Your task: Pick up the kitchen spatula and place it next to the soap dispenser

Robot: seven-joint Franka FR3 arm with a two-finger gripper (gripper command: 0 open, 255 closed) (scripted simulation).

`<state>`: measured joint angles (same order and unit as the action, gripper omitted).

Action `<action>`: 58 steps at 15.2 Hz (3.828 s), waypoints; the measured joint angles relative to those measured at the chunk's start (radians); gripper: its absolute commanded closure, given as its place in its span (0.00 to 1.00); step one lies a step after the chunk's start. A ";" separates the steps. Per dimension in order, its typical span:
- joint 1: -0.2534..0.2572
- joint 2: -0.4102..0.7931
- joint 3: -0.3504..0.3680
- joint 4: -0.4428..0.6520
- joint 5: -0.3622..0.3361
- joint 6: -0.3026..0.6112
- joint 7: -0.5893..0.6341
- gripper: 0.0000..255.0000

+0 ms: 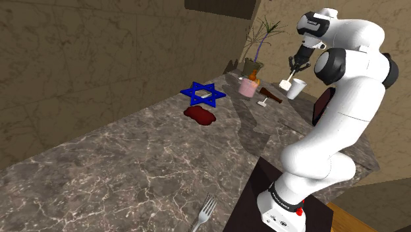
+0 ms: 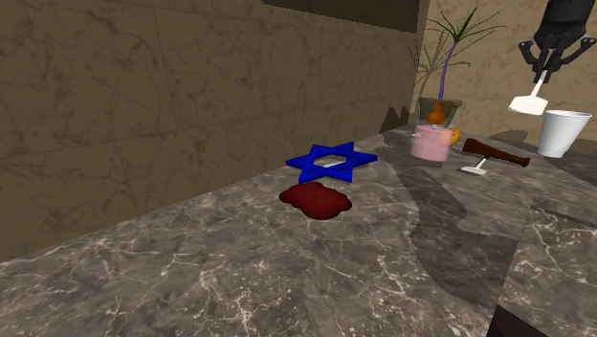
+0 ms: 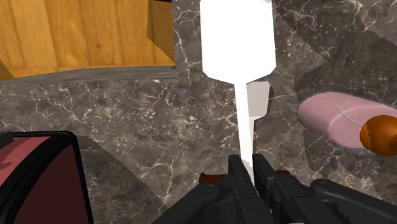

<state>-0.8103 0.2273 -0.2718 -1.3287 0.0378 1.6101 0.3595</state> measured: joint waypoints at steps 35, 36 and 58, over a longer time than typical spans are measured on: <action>-0.052 0.081 -0.019 -0.313 0.037 0.390 -0.095 1.00; -0.051 0.083 -0.019 -0.322 0.038 0.401 -0.094 1.00; -0.057 0.163 -0.005 -0.450 0.069 0.609 -0.110 1.00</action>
<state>-0.8670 0.3905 -0.2770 -1.7789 0.1063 2.2187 0.2493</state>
